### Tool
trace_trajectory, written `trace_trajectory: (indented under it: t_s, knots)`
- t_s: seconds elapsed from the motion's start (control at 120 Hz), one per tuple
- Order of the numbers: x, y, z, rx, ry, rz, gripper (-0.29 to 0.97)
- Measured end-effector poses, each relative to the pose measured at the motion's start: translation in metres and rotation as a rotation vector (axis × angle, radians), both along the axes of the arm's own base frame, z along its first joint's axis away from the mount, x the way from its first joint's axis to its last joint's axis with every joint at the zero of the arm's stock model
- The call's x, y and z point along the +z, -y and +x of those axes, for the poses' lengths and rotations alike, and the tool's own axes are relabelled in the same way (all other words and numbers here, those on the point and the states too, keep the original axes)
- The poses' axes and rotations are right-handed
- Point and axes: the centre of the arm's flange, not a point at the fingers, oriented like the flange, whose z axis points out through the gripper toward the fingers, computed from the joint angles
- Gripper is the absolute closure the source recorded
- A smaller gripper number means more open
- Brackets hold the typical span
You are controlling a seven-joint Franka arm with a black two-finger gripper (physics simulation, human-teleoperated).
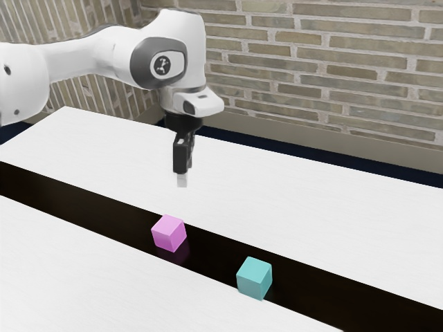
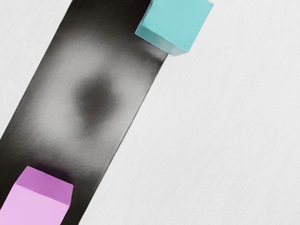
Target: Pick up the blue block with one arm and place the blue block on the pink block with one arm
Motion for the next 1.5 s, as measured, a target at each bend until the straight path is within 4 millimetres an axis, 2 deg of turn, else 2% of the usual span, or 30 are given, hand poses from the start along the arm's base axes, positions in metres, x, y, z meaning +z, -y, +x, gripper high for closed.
trace_trajectory:
  t_s: [0.125,0.225,0.408,0.508,0.742,1.042,1.3,1.442,1.5]
  knots:
    - [-0.026,0.028,-0.001,-0.149,0.064,-0.084,0.00]
    - [-0.051,0.044,-0.006,-0.239,0.094,-0.133,0.00]
    - [-0.098,0.057,-0.004,-0.350,0.122,-0.192,0.00]
    - [-0.117,0.073,-0.005,-0.419,0.137,-0.215,0.00]
    - [-0.166,0.087,-0.004,-0.505,0.127,-0.262,0.00]
    - [-0.204,0.097,-0.007,-0.562,0.124,-0.307,0.00]
    - [-0.235,0.097,-0.007,-0.579,0.107,-0.330,0.00]
    - [-0.247,0.097,-0.007,-0.589,0.100,-0.336,0.00]
    - [-0.248,0.097,-0.007,-0.594,0.104,-0.337,0.06]
